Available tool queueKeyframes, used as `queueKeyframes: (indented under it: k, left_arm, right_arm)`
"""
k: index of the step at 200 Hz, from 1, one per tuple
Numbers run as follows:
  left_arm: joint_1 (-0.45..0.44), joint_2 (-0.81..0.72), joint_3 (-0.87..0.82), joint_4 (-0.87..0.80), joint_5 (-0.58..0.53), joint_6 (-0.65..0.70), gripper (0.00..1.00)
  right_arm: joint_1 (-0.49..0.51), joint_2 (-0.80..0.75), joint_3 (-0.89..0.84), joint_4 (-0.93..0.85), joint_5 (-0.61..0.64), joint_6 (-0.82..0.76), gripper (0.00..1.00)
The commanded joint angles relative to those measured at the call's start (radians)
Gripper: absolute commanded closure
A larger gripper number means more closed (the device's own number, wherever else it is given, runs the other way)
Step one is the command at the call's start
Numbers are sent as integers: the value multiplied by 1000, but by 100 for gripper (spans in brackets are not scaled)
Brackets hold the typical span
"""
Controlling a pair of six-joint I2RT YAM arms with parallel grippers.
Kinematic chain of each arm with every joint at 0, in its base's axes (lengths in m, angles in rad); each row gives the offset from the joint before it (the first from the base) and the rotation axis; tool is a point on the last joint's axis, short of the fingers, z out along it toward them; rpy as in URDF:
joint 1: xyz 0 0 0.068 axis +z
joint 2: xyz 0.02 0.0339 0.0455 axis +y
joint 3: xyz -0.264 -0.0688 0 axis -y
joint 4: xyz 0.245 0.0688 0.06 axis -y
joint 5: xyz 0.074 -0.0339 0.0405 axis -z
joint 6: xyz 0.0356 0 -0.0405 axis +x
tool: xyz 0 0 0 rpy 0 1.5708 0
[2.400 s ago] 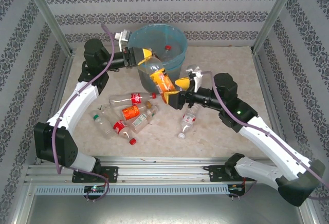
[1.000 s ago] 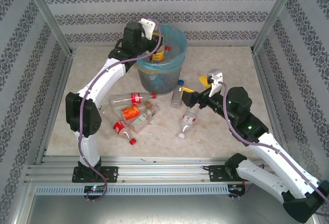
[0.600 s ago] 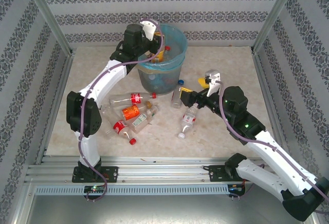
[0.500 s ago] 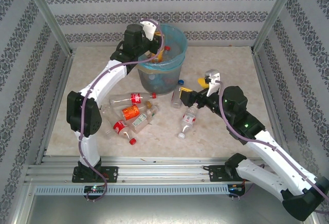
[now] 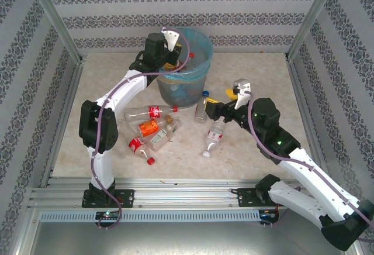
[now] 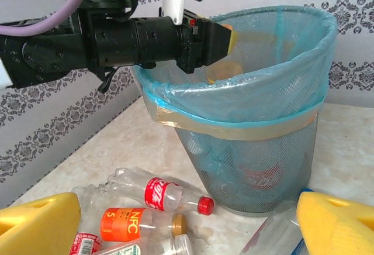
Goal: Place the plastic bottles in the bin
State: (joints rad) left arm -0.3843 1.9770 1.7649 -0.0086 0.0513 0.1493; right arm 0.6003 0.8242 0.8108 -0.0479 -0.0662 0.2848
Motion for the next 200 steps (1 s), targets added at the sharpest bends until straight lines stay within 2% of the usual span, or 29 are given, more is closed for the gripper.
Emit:
queueKeyframes:
  k: [1, 76, 102, 116, 123, 200]
  left_arm:
    - [1, 46, -45, -29, 14, -27, 100]
    - [2, 104, 15, -147, 50, -88, 100]
    - [2, 94, 64, -200, 56, -105, 79]
    - [2, 87, 104, -231, 84, -115, 61]
    - [2, 80, 120, -244, 100, -120, 55]
    - [2, -81, 202, -212, 205, -167, 41]
  right_arm:
    - [12, -17, 1, 7, 23, -19, 5]
    - [11, -81, -72, 3, 59, -27, 5]
    - [12, -90, -63, -6, 66, -27, 5]
    - [12, -94, -62, -7, 66, -23, 5]
    - [11, -94, -63, -5, 69, -20, 5]
    - [12, -49, -47, -10, 146, 24, 7]
